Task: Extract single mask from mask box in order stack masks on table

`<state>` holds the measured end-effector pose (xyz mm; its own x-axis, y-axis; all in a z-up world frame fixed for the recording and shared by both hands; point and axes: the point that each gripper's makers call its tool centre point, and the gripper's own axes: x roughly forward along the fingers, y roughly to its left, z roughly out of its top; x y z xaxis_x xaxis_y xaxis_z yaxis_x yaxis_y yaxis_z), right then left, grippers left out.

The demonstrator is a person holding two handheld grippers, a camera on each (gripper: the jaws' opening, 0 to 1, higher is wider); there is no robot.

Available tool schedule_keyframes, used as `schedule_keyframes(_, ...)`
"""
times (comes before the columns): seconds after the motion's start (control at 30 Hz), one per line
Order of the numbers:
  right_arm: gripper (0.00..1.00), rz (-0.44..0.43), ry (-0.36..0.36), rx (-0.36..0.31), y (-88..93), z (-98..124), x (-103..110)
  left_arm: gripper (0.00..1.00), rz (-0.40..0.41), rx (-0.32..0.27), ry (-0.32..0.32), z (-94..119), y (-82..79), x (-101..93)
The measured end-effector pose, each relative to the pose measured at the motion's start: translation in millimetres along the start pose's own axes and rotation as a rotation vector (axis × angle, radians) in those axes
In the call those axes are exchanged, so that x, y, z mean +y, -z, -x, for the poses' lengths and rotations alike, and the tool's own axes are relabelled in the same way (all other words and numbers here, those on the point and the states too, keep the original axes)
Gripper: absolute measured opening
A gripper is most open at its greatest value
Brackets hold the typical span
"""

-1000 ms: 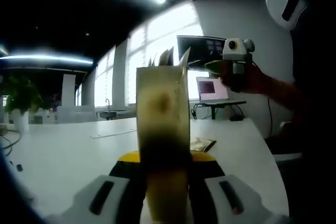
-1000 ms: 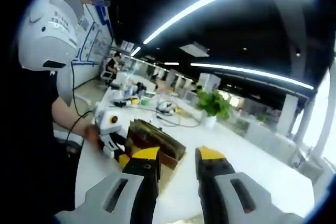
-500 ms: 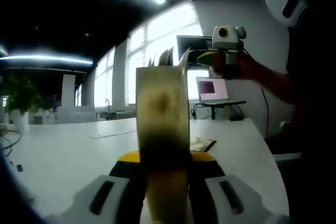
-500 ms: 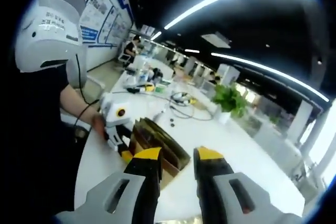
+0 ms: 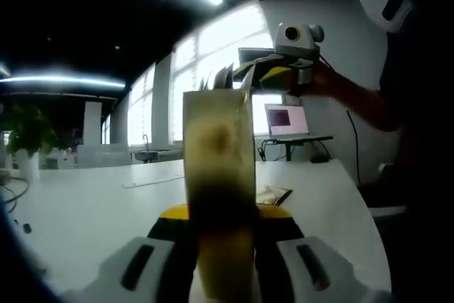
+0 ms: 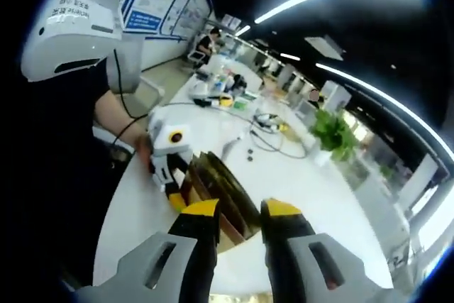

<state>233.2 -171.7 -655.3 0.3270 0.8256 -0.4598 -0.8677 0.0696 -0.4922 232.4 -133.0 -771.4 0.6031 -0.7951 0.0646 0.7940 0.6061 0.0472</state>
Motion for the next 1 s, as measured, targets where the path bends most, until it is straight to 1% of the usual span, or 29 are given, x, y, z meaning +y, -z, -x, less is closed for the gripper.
schedule_keyframes(0.07,0.19,0.023,-0.029,0.011,-1.3,-2.7,3.0,0.33,0.0,0.0,0.0,0.0,0.0,0.0)
schedule_keyframes(0.2,0.19,0.092,-0.089,0.066,0.1,-9.2,8.4,0.33,0.001,0.0,0.001,0.0,-0.2,-0.2)
schedule_keyframes(0.37,0.18,0.123,-0.132,0.09,-2.6,-14.9,10.8,0.33,0.001,-0.001,0.001,0.1,-0.5,-0.3)
schedule_keyframes(0.43,0.14,0.132,-0.17,0.104,-2.0,-16.3,15.5,0.33,0.002,-0.001,0.001,0.1,-0.7,-0.3)
schedule_keyframes(0.47,0.13,0.138,-0.178,0.113,-1.4,-17.0,16.2,0.33,0.002,-0.001,0.001,0.1,-0.7,-0.3)
schedule_keyframes(0.77,0.14,0.188,-0.21,0.156,3.4,-26.6,19.8,0.33,0.003,-0.005,0.002,0.5,-1.6,0.0)
schedule_keyframes(0.93,0.13,0.227,-0.24,0.186,7.4,-31.3,25.4,0.33,0.003,-0.005,0.002,0.5,-1.6,0.2)
schedule_keyframes(1.0,0.13,0.245,-0.239,0.195,7.7,-32.2,25.1,0.33,0.003,-0.005,0.002,0.5,-1.6,0.3)
